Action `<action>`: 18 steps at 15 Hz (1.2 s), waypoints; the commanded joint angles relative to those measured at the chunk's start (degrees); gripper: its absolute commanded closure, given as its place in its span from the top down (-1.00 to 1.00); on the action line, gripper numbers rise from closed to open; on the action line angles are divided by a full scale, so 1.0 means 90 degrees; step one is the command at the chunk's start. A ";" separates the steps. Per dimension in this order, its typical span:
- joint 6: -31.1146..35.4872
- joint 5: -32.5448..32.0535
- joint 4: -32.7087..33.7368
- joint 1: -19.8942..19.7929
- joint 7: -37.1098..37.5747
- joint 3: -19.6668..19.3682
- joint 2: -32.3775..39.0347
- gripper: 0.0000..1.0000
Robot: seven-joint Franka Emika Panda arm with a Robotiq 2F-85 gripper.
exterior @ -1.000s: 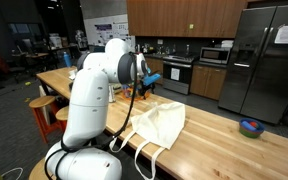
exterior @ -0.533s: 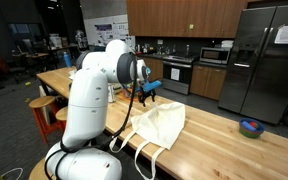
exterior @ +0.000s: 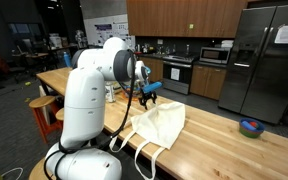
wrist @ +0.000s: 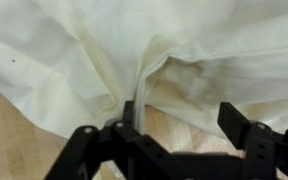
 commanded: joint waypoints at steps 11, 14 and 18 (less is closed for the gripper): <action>0.0353 -0.0954 0.0224 0.0146 -0.0015 0.0133 -0.0213 -1.00; 0.0459 -0.1098 0.0439 0.0200 -0.0053 0.0174 -0.0170 -1.00; 0.0442 -0.1026 0.0462 0.0209 -0.0027 0.0201 -0.0177 -0.87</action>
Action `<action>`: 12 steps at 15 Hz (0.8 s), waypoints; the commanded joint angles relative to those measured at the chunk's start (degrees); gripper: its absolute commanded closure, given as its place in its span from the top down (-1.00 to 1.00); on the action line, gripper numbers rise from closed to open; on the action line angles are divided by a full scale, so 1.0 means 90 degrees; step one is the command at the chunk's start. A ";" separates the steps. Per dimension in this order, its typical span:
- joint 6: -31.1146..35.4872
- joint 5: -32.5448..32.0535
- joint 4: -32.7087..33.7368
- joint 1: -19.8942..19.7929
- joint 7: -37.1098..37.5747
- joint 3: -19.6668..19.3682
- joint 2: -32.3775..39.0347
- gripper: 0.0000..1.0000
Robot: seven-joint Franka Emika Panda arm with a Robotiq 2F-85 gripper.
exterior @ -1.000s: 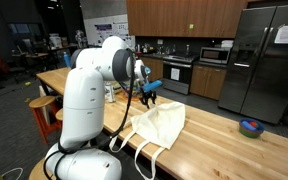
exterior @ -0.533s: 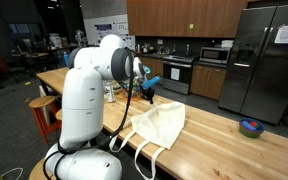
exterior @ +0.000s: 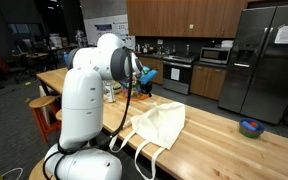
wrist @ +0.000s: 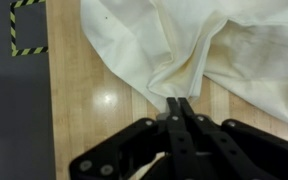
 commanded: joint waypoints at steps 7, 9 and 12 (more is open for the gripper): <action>0.0008 -0.0009 0.0061 0.0014 -0.0013 0.0013 0.0021 0.06; 0.0030 -0.0001 0.0048 0.0008 -0.0010 0.0012 0.0066 0.28; -0.0001 0.0013 0.0032 -0.0001 -0.0005 0.0000 0.0174 0.65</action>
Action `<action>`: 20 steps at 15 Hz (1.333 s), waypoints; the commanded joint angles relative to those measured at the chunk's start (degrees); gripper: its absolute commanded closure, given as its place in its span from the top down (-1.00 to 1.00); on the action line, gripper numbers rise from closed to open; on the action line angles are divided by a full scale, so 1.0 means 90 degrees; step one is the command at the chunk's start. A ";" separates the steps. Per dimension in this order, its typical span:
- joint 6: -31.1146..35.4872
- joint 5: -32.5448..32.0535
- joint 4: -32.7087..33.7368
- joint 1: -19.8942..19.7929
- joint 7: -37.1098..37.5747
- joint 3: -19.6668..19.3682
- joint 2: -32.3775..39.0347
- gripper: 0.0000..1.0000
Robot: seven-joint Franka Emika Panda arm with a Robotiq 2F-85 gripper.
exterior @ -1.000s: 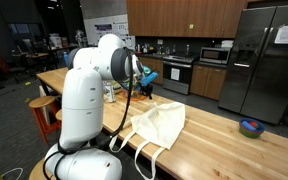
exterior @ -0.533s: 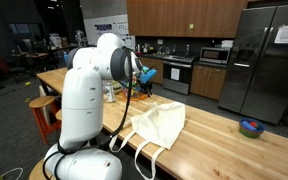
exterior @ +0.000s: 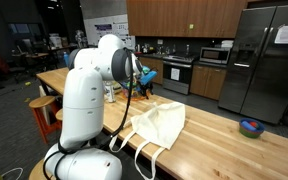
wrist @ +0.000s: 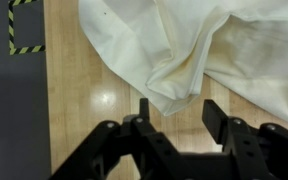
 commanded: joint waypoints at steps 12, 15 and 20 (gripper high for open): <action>-0.0244 0.0035 -0.0332 -0.0095 0.0083 -0.0117 0.0423 1.00; -0.0289 0.0026 -0.0463 -0.0130 0.0117 -0.0135 0.0397 0.43; -0.0185 -0.0004 -0.0374 -0.0120 0.0021 -0.0096 0.0426 -0.14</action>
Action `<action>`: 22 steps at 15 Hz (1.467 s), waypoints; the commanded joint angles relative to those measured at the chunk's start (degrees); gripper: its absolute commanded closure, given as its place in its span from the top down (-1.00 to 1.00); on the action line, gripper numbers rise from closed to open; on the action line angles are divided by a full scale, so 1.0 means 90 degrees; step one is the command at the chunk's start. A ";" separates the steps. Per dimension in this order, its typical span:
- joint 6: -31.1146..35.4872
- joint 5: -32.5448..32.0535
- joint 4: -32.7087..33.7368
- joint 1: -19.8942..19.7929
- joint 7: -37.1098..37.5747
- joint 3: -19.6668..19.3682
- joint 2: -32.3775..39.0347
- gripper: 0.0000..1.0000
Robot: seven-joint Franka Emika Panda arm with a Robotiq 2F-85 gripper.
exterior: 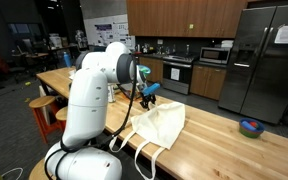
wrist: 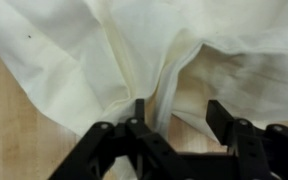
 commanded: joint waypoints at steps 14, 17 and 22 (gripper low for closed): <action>0.0133 -0.0003 0.1558 0.0482 -0.1037 0.0395 0.0383 -0.97; 0.0279 0.0055 0.1917 0.0529 -0.1321 0.0438 0.0361 -0.97; 0.0494 0.0222 0.2321 0.0454 -0.1566 0.0386 0.0174 -0.97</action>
